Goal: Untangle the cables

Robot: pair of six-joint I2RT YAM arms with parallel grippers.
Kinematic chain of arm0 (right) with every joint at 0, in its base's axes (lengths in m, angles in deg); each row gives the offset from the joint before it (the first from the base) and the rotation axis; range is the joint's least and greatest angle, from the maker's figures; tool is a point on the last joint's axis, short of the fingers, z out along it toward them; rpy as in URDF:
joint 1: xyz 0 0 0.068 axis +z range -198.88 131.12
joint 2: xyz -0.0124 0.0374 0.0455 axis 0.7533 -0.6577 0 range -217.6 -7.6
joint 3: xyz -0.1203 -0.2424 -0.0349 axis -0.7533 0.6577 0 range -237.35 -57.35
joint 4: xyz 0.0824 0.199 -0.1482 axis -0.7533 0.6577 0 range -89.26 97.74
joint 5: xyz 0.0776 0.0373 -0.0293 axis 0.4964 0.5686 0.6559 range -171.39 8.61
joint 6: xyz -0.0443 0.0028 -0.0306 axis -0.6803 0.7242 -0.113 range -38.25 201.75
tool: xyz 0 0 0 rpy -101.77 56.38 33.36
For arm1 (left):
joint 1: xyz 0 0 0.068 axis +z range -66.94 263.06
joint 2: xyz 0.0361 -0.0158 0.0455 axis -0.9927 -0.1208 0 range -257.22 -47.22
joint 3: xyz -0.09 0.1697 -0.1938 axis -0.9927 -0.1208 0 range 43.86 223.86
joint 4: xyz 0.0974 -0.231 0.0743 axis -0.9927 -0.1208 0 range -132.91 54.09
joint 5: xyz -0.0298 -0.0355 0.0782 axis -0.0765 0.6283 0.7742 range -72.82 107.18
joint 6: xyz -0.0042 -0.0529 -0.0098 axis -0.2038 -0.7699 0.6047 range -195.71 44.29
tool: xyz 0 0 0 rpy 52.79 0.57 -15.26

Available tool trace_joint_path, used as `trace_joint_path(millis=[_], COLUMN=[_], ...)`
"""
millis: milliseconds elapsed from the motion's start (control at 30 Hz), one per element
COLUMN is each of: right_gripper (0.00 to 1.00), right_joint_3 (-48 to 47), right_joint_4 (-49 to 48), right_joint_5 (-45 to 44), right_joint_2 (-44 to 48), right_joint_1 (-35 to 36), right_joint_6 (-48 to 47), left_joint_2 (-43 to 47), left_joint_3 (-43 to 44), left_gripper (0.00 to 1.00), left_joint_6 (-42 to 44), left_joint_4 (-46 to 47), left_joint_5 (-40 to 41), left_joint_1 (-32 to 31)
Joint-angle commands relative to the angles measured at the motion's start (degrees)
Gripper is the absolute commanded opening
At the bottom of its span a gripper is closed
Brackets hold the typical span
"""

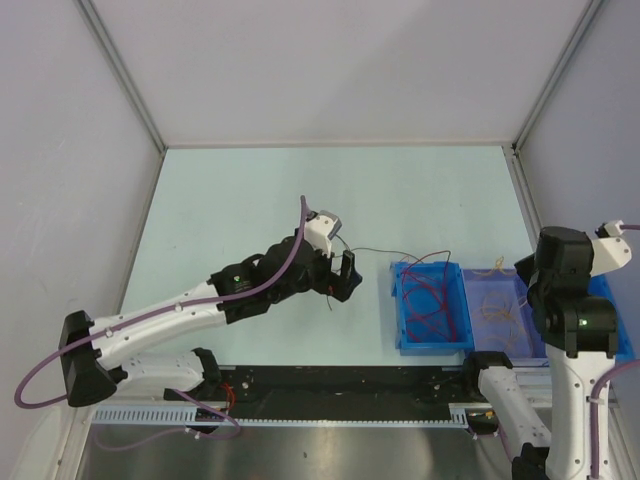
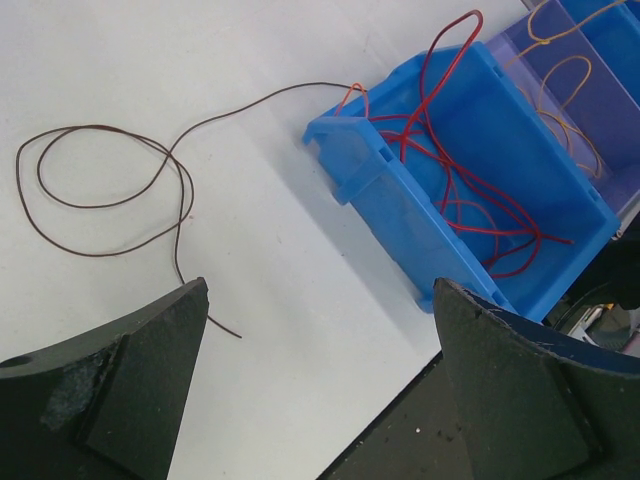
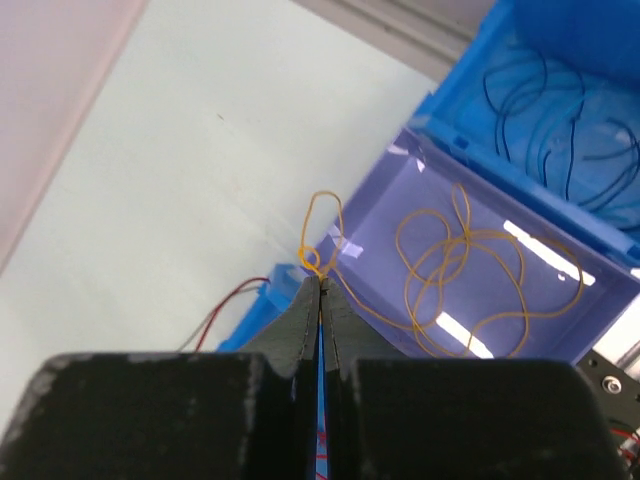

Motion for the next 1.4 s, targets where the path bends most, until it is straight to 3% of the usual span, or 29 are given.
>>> trace_joint_path(millis=[0, 333, 367, 400, 500, 567, 800, 1133, 1367], right_gripper=[0.00, 0.02, 0.12, 0.41, 0.76, 0.82, 0.79, 0.76, 0.76], right_joint_3=[-5.0, -2.2, -2.1, -2.0, -1.9, -1.9, -1.9, 0.0, 2.7], right_joint_4=[3.2, 10.7, 10.8, 10.7, 9.2, 8.5, 6.1, -2.9, -7.0], right_joint_5=[-3.5, -5.4, -5.2, -5.0, -4.6, -3.9, 0.0, 12.9, 12.3], right_joint_2=[-0.8, 1.7, 2.0, 2.7, 3.8, 3.7, 2.3, -1.3, -3.2], right_joint_1=[0.2, 0.2, 0.2, 0.2, 0.2, 0.2, 0.2, 2.1, 6.5], right_joint_6=[-1.0, 5.5, 5.8, 6.0, 5.7, 5.3, 1.9, -5.5, -6.1], left_joint_2=[1.9, 4.7, 4.9, 5.4, 5.8, 6.0, 5.0, 0.1, -5.6], left_joint_3=[-0.2, -1.4, -1.6, -1.8, -2.3, -2.5, -2.9, -2.7, -2.3], left_gripper=[0.98, 0.98, 0.99, 0.98, 0.99, 0.98, 0.98, 0.98, 0.98], left_joint_6=[0.0, -0.5, -0.6, -0.7, -0.7, -0.7, -1.0, -3.1, -5.2], left_joint_4=[3.1, 2.0, 1.9, 1.9, 1.9, 1.7, 2.1, 1.0, 1.9], left_joint_5=[-1.8, -2.0, -1.9, -1.8, -1.6, -1.4, -1.2, 2.5, 2.1], left_joint_1=[0.4, 0.4, 0.4, 0.4, 0.4, 0.4, 0.4, 1.1, 3.1])
